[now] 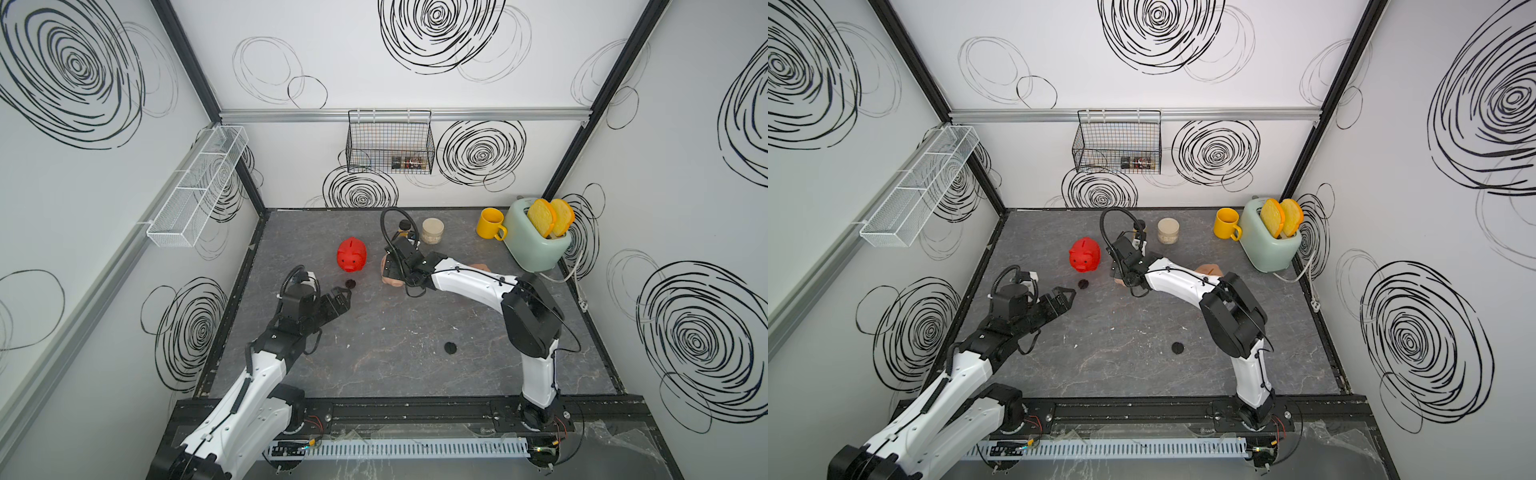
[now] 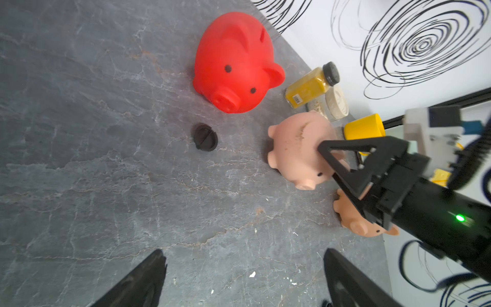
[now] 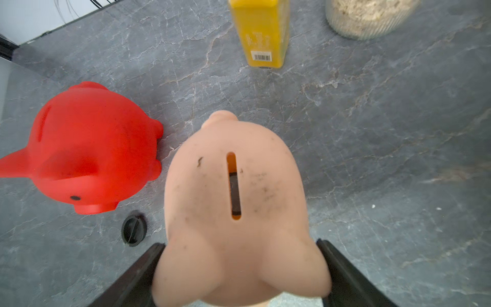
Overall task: Open piggy banks
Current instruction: Place the piggy bank at the center of the board.
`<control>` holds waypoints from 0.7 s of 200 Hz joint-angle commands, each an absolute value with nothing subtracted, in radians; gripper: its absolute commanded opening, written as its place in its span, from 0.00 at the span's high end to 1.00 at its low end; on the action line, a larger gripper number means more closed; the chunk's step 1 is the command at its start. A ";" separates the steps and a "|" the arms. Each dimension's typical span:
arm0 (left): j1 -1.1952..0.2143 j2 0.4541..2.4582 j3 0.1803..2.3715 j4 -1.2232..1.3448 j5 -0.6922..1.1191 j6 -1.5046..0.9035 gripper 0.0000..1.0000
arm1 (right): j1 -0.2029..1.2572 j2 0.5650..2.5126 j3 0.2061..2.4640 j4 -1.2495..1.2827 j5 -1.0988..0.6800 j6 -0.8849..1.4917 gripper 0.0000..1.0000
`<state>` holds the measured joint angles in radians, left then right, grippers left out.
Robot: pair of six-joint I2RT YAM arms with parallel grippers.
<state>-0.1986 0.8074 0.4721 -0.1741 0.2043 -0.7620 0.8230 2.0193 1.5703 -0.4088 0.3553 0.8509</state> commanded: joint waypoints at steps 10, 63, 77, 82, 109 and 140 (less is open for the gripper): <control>-0.164 0.801 0.505 -0.222 0.265 -0.712 0.04 | 0.814 2.146 1.696 -0.618 0.424 0.826 0.26; -0.124 0.772 0.497 -0.238 0.300 -0.692 0.04 | 0.805 2.293 1.921 -0.712 0.438 0.800 0.26; -0.118 0.772 0.496 -0.239 0.306 -0.687 0.04 | 0.805 2.316 1.953 -0.718 0.437 0.788 0.26; -0.117 0.771 0.495 -0.239 0.308 -0.686 0.04 | 0.805 2.323 1.966 -0.724 0.439 0.784 0.26; -0.109 0.770 0.490 -0.233 0.322 -0.684 0.04 | 0.804 2.365 2.024 -0.751 0.445 0.763 0.26; -0.104 0.772 0.486 -0.227 0.331 -0.686 0.04 | 0.802 2.388 2.057 -0.763 0.439 0.746 0.26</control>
